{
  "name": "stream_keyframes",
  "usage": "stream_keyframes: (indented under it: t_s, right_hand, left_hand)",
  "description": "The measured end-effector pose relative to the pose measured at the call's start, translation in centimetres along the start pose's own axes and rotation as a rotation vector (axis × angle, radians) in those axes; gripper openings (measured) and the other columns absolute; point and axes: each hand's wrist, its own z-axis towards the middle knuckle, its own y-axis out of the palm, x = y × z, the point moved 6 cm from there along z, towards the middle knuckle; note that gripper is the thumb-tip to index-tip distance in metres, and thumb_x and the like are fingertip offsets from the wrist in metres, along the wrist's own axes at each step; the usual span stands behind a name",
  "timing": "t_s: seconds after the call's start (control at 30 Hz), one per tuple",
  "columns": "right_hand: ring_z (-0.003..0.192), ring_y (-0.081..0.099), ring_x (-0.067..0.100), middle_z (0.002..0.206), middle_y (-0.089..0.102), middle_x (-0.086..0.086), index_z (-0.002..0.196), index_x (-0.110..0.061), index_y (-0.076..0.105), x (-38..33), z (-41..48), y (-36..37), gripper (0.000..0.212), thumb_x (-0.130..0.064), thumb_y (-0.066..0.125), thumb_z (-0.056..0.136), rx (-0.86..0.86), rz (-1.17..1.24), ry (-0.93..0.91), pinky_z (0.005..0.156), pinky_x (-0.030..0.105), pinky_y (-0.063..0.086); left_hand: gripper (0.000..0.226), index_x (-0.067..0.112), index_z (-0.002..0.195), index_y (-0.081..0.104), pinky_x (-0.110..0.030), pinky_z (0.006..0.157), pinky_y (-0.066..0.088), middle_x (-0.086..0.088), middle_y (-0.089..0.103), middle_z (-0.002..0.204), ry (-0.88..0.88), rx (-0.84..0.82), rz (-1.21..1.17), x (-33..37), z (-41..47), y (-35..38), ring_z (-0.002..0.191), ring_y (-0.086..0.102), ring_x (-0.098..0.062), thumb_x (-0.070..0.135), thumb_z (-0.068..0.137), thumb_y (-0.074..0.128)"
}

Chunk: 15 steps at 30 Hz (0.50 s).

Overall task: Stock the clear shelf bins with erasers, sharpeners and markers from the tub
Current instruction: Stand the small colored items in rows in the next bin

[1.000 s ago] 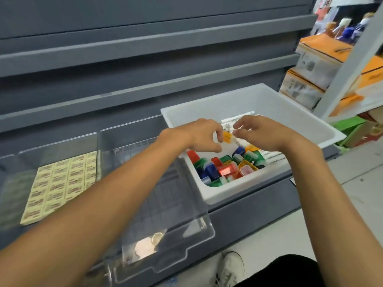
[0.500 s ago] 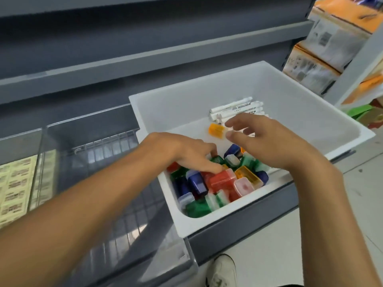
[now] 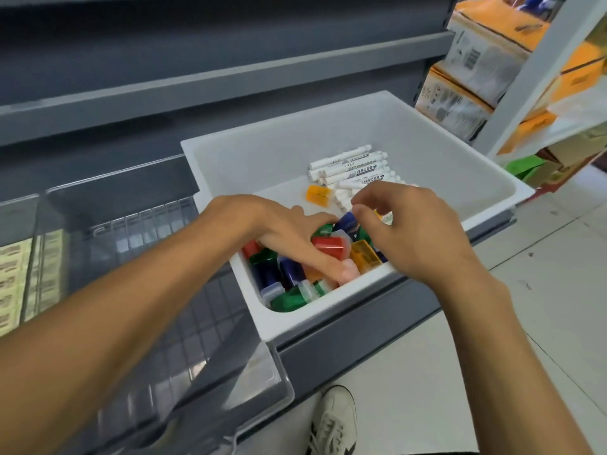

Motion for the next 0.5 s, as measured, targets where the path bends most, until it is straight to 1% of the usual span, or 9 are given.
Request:
stream_keyframes:
  t_s: [0.07, 0.13, 0.17, 0.2, 0.23, 0.27, 0.33, 0.4, 0.5]
  right_hand:
    - [0.094, 0.057, 0.011, 0.092, 0.056, -0.021, 0.103, -0.037, 0.063, -0.1, 0.2, 0.1, 0.016, -0.041, 0.049, 0.095, -0.023, -0.008, 0.007, 0.072, 0.029, 0.042]
    - [0.093, 0.057, 0.011, 0.094, 0.058, -0.020, 0.102, -0.037, 0.062, -0.1, 0.2, 0.1, 0.015, -0.041, 0.049, 0.095, -0.036, -0.002, 0.014, 0.072, 0.029, 0.041]
    - [0.093, 0.058, 0.012, 0.094, 0.059, -0.020, 0.101, -0.037, 0.062, 0.0, 0.3, 0.2, 0.015, -0.041, 0.050, 0.095, -0.040, -0.002, 0.017, 0.072, 0.029, 0.041]
    - [0.093, 0.058, 0.012, 0.094, 0.060, -0.019, 0.100, -0.037, 0.062, 0.0, 0.3, 0.2, 0.014, -0.041, 0.050, 0.094, -0.041, -0.001, 0.018, 0.072, 0.029, 0.042]
    - [0.093, 0.058, 0.012, 0.094, 0.060, -0.019, 0.099, -0.036, 0.063, 0.0, 0.3, 0.1, 0.014, -0.040, 0.050, 0.094, -0.041, 0.008, 0.019, 0.073, 0.030, 0.043]
    - [0.093, 0.058, 0.013, 0.093, 0.060, -0.018, 0.098, -0.035, 0.063, -0.1, 0.4, 0.1, 0.014, -0.039, 0.051, 0.094, -0.041, 0.023, 0.017, 0.075, 0.031, 0.045]
    - [0.094, 0.059, 0.013, 0.094, 0.062, -0.017, 0.098, -0.034, 0.064, -0.4, 0.6, 0.2, 0.014, -0.039, 0.051, 0.094, -0.041, 0.048, 0.001, 0.079, 0.034, 0.049]
    - [0.093, 0.060, 0.013, 0.095, 0.063, -0.016, 0.098, -0.034, 0.064, -0.9, 0.9, 0.5, 0.014, -0.038, 0.051, 0.093, -0.045, 0.071, -0.025, 0.081, 0.037, 0.051]
    - [0.093, 0.061, 0.012, 0.097, 0.064, -0.015, 0.098, -0.034, 0.064, -1.5, 1.3, 1.1, 0.015, -0.038, 0.052, 0.092, -0.051, 0.090, -0.046, 0.080, 0.036, 0.051]
  left_hand:
    - [0.125, 0.056, 0.148, 0.001, -0.050, 0.114, 0.032, 0.012, 0.021, 0.152, 0.023, -0.002, -0.018, 0.1, 0.1, -0.1, 0.139, 0.032, -0.026, 0.099, 0.043, 0.051]
    - [0.120, 0.049, 0.149, 0.013, -0.046, 0.112, 0.036, 0.014, 0.027, 0.146, 0.049, -0.014, -0.052, 0.1, 0.0, -0.3, 0.134, 0.037, -0.021, 0.092, 0.047, 0.060]
    - [0.112, 0.045, 0.145, 0.022, -0.044, 0.108, 0.040, 0.012, 0.033, 0.140, 0.057, -0.007, -0.059, 0.1, 0.1, -0.3, 0.127, 0.043, -0.019, 0.087, 0.051, 0.065]
    - [0.101, 0.042, 0.138, 0.031, -0.043, 0.103, 0.045, 0.012, 0.039, 0.130, 0.055, 0.018, -0.055, 0.1, 0.2, -0.3, 0.118, 0.050, -0.017, 0.082, 0.053, 0.070]
    - [0.090, 0.039, 0.128, 0.037, -0.042, 0.097, 0.048, 0.014, 0.042, 0.119, 0.046, 0.064, -0.043, 0.1, 0.5, -0.3, 0.109, 0.054, -0.016, 0.077, 0.053, 0.070]
    - [0.080, 0.038, 0.119, 0.040, -0.042, 0.093, 0.050, 0.014, 0.041, 0.111, 0.041, 0.116, -0.027, 0.1, 0.8, -0.3, 0.102, 0.055, -0.015, 0.073, 0.053, 0.067]
    - [0.072, 0.038, 0.118, 0.042, -0.039, 0.089, 0.050, 0.013, 0.041, 0.107, 0.048, 0.156, -0.005, 0.5, 1.1, -0.3, 0.096, 0.054, -0.014, 0.070, 0.058, 0.064]
    - [0.071, 0.038, 0.121, 0.038, -0.038, 0.091, 0.048, 0.009, 0.042, 0.115, 0.046, 0.133, -0.012, 0.5, 1.3, -0.3, 0.101, 0.053, -0.016, 0.069, 0.062, 0.063]
    - [0.089, 0.044, 0.128, 0.035, -0.043, 0.102, 0.045, 0.007, 0.040, 0.129, 0.030, 0.095, 0.004, 0.3, 1.3, -0.5, 0.120, 0.049, -0.025, 0.078, 0.051, 0.062]
